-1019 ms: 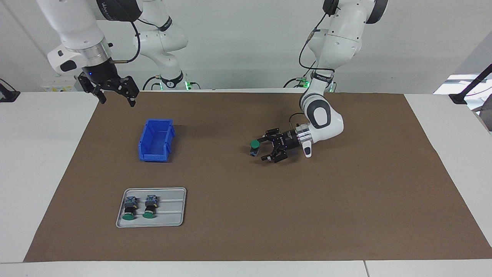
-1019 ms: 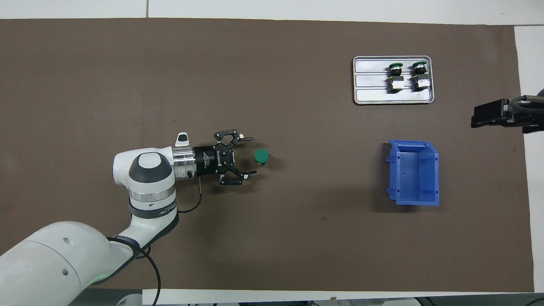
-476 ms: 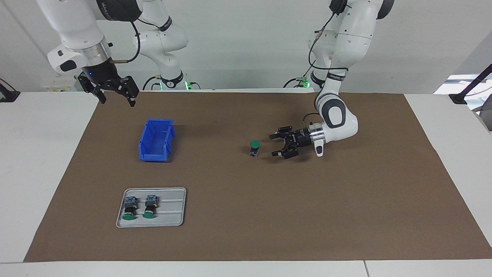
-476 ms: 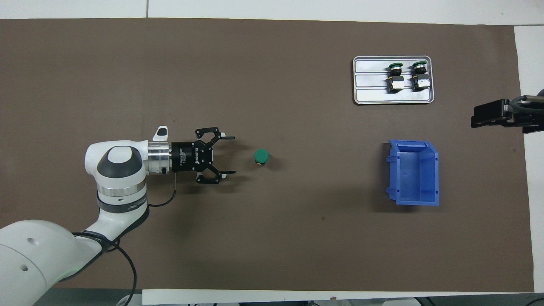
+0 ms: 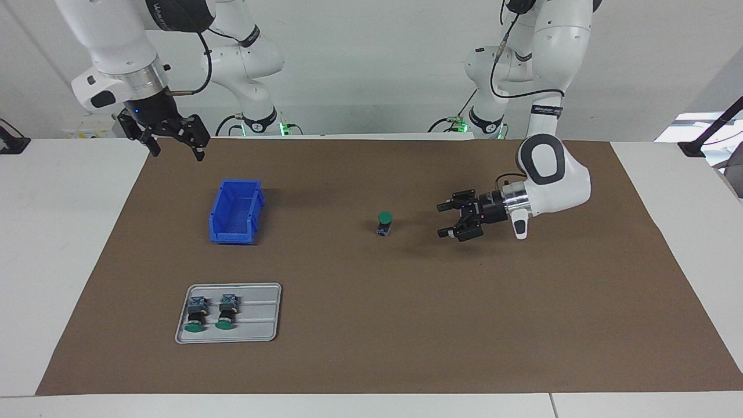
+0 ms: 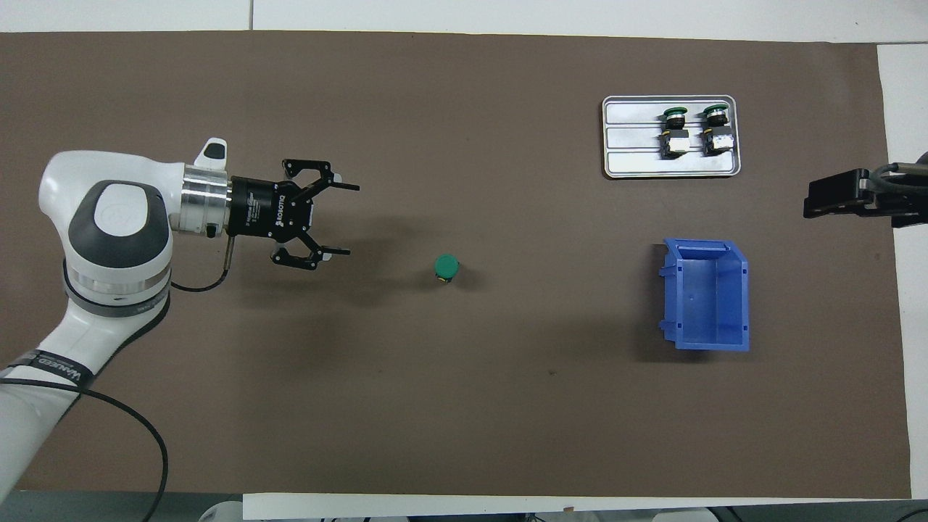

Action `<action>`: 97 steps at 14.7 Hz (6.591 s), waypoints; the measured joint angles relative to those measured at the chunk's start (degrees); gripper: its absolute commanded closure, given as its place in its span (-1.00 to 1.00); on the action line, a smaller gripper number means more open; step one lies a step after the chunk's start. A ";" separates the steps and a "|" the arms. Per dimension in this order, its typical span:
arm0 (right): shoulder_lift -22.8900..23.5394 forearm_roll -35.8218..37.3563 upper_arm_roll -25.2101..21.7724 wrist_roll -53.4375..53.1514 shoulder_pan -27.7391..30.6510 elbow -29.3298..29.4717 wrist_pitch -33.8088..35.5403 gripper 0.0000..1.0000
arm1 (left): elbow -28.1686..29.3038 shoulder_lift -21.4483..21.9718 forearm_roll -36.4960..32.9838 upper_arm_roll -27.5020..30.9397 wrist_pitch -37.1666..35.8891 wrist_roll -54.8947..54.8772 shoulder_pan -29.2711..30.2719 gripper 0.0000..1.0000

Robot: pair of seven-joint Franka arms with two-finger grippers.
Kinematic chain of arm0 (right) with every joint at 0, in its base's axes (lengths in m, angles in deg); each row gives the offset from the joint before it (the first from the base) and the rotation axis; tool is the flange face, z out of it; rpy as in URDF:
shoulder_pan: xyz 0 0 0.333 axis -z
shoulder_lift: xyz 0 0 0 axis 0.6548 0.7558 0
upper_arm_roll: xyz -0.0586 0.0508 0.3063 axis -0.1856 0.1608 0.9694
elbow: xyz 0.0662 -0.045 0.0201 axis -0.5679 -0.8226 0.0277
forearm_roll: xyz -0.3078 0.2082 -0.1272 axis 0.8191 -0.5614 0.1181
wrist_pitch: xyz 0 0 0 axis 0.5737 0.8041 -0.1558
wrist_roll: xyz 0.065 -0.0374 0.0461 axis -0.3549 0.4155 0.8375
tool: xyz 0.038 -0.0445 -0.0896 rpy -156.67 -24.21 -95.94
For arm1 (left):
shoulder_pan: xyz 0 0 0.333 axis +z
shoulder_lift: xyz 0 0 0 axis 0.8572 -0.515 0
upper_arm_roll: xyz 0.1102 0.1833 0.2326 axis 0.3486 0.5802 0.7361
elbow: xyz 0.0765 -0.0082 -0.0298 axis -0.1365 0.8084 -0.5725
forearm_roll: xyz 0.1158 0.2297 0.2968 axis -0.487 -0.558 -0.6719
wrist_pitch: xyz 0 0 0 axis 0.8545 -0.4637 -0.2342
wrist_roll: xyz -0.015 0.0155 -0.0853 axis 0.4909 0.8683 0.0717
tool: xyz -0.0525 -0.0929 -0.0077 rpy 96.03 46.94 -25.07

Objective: Place and press button with both arms
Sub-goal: 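Withdraw the open left gripper away from the button, then move the left gripper above the green button, then press down on the button top with the left gripper, then lift the left gripper while the right gripper reaches toward the tray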

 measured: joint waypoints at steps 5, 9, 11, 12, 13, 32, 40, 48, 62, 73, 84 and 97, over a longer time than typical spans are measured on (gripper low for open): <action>0.00 0.00 0.00 0.00 0.00 -0.01 0.00 -0.97 | -6.26 0.99 -12.90 -0.32 -1.47 4.78 -1.75 -1.00; 0.00 0.00 0.00 0.00 0.00 -0.01 0.00 -0.97 | -11.43 1.17 -20.85 -0.52 -3.26 9.31 -4.65 -1.00; 0.00 0.00 0.00 0.00 0.00 -0.01 0.00 -0.97 | -14.92 1.20 -27.59 -0.61 -5.61 10.65 -6.73 -1.00; 0.00 0.00 0.00 0.00 0.00 -0.01 0.00 -0.97 | -16.87 1.17 -33.15 -0.68 -7.36 10.96 -8.55 -1.00; 0.00 0.00 0.00 0.00 0.00 -0.01 0.00 -0.97 | -18.59 1.06 -39.36 -0.75 -8.60 11.49 -11.17 -1.00; -0.01 0.00 0.00 0.00 0.00 -0.02 0.00 -0.97 | -22.67 -10.24 -61.85 -1.35 -3.84 13.77 -29.31 1.00; -0.01 0.00 -0.07 0.00 0.06 -0.03 0.00 -0.97 | -17.31 -9.94 -61.85 -1.28 1.38 13.75 -29.76 1.00; -0.04 0.00 0.11 1.31 -0.04 -0.07 1.90 -0.97 | -13.87 -8.93 -61.85 -1.30 4.78 13.75 -29.76 1.00; -0.11 0.00 1.75 5.37 -0.23 -0.07 2.17 -0.97 | -13.09 -9.13 -61.86 -1.30 6.06 14.53 -29.98 1.00; -0.13 -0.04 1.89 5.41 -2.01 -0.06 0.84 -0.96 | -13.57 -9.19 -62.32 -1.06 6.27 15.58 -30.36 0.98; -0.25 -0.12 1.87 5.39 -3.56 -1.74 -5.24 -0.88 | -21.49 -1.70 -62.37 0.22 -9.79 9.81 -22.71 -1.00; 9.50 -8.73 2.21 -18.78 -20.42 -8.22 -22.71 -0.86 | -22.64 10.11 -62.50 1.31 -27.65 -28.06 5.05 -1.00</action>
